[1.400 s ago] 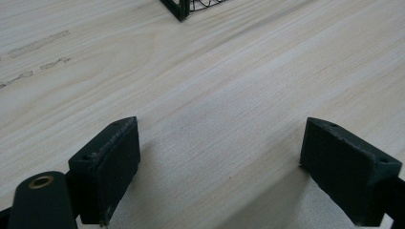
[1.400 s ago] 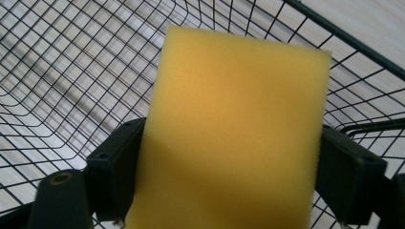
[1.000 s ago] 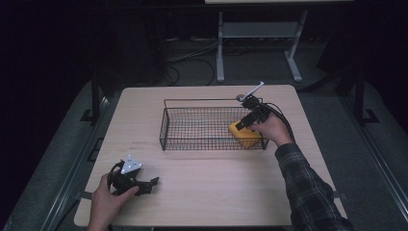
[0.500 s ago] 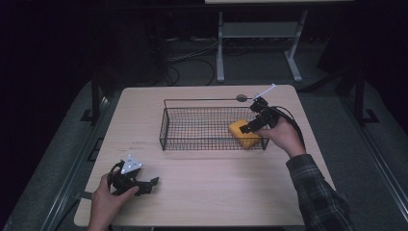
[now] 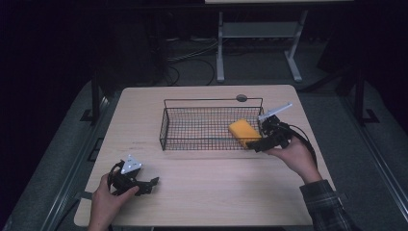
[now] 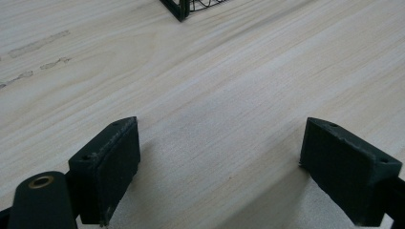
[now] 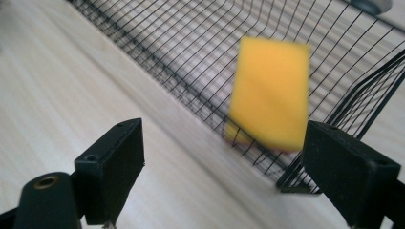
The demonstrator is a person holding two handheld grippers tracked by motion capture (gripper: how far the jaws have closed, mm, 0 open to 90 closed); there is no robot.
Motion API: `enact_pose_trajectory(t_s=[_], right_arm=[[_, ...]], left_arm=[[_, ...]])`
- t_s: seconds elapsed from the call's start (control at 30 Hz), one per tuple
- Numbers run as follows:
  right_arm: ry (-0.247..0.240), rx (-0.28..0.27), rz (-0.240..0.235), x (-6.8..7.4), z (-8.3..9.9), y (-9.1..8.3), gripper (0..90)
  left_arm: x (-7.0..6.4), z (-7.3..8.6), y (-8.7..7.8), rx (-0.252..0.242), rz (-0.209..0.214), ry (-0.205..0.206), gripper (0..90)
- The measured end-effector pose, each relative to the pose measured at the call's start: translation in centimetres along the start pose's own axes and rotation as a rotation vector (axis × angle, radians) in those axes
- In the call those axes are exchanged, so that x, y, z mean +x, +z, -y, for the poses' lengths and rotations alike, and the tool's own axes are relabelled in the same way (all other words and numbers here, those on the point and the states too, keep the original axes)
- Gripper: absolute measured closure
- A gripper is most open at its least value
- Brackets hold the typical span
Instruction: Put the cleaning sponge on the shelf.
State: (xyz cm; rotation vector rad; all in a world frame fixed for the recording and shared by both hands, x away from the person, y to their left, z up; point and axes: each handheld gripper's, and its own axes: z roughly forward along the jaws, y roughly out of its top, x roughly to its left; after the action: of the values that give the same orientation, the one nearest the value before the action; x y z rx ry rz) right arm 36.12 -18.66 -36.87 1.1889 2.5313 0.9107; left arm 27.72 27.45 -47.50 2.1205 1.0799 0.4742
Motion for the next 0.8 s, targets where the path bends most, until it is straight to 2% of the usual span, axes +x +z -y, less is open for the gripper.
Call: enact_pose_trajectory(t_s=[0.4,0.8], right_arm=[[-0.015,-0.041,-0.012,1.8,4.7,-0.3,13.7],[-0.015,-0.085,-0.003,1.3,9.2,1.2,12.7]], left_arm=[[0.0,0.0,0.0,-0.002,-0.001,-0.003,12.6],[0.0,0.0,0.0,0.0,0.0,0.0,12.6]])
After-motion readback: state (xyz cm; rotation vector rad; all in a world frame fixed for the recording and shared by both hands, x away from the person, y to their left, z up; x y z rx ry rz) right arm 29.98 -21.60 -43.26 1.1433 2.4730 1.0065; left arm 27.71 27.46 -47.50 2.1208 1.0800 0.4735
